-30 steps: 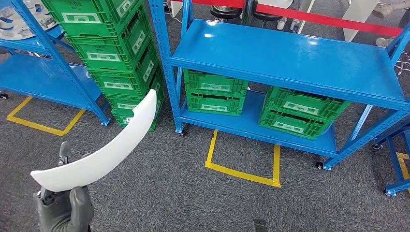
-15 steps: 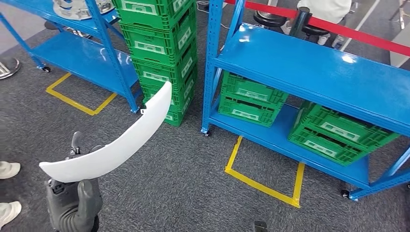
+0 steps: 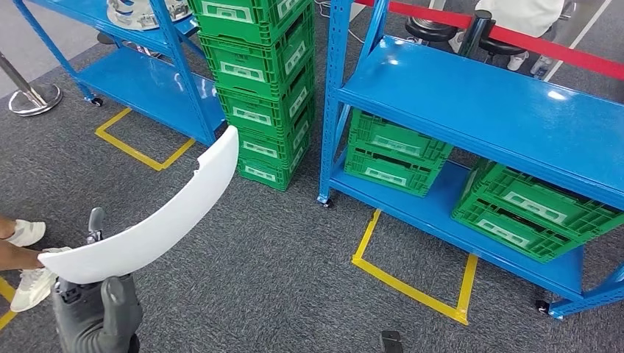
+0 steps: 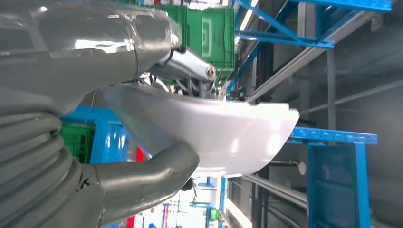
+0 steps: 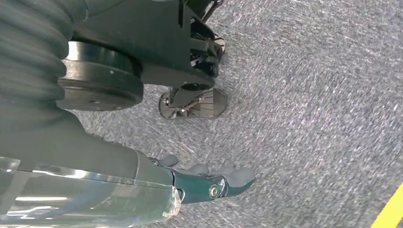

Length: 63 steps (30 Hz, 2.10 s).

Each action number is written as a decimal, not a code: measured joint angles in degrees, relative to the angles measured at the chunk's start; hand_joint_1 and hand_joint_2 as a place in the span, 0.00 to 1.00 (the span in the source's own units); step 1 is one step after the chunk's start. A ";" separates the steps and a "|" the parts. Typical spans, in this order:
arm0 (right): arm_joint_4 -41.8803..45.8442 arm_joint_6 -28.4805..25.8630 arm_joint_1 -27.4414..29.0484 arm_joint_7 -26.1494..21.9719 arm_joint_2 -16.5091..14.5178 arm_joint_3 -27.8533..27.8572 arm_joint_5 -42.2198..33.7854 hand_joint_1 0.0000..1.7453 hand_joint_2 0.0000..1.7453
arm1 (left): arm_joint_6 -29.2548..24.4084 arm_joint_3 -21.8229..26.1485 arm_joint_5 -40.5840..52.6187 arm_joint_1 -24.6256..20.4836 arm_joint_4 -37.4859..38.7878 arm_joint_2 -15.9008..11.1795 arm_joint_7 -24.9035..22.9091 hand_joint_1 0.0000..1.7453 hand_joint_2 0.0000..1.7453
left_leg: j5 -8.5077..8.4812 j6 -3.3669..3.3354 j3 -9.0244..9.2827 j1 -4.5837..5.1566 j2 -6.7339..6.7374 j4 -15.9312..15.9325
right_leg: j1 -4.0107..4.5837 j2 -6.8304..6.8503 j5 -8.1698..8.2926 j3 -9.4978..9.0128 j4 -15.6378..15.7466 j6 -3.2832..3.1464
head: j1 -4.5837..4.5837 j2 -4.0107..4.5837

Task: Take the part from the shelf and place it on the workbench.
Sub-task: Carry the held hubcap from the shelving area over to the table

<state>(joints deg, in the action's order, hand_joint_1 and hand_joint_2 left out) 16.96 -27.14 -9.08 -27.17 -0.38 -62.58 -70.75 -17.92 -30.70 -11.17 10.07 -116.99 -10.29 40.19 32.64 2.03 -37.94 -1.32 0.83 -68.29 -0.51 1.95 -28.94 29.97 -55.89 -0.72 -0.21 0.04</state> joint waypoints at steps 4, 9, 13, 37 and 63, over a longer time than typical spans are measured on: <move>0.00 -0.38 -0.42 0.08 0.00 0.00 0.38 0.00 1.00 | -0.23 0.31 0.34 0.27 -0.50 0.29 0.00 1.00 1.00 | -3.06 -0.55 5.16 0.21 2.91 9.71 | 0.13 1.06 -0.90 -0.10 -0.96 1.53 | 0.50 0.00; 0.01 -0.59 -1.08 0.74 0.03 0.00 1.12 0.00 1.00 | -0.62 1.00 0.81 0.59 -1.33 0.86 0.02 1.00 1.00 | -3.83 -2.72 5.28 0.35 0.52 10.64 | -0.35 0.13 -3.99 0.92 -4.47 2.88 | -0.48 0.00; 0.00 -0.63 -0.89 0.97 0.03 -0.02 1.08 0.00 1.00 | -0.37 1.43 0.75 0.69 -1.58 1.28 0.02 1.00 1.00 | -4.20 -3.26 5.02 0.43 -1.65 10.75 | -0.40 -1.70 -9.71 6.61 -17.51 3.01 | -1.74 0.00; -0.08 -1.05 0.50 0.15 -0.22 0.90 0.11 0.00 1.00 | 5.23 2.16 -2.09 -1.29 1.08 2.65 -0.04 1.00 1.00 | -3.74 -2.02 4.88 1.23 2.01 10.31 | 0.61 1.87 -1.64 -1.09 -0.53 1.48 | 0.52 0.00; 0.33 -2.43 -0.35 1.80 0.43 1.06 3.18 0.00 1.00 | 6.67 6.50 -1.08 1.34 1.72 5.00 0.00 1.00 1.00 | -1.63 -0.28 0.50 0.51 0.38 1.64 | 0.21 0.37 -0.78 -0.71 -0.19 -0.09 | 0.21 0.00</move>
<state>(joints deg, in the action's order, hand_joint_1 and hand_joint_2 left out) 17.29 -29.57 -9.44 -25.36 0.05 -61.52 -67.57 -11.25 -24.20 -12.25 11.41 -115.27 -5.29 40.19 31.01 1.75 -37.44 -0.81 1.20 -66.65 -0.30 2.32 -29.72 29.27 -56.08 -0.81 0.00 0.04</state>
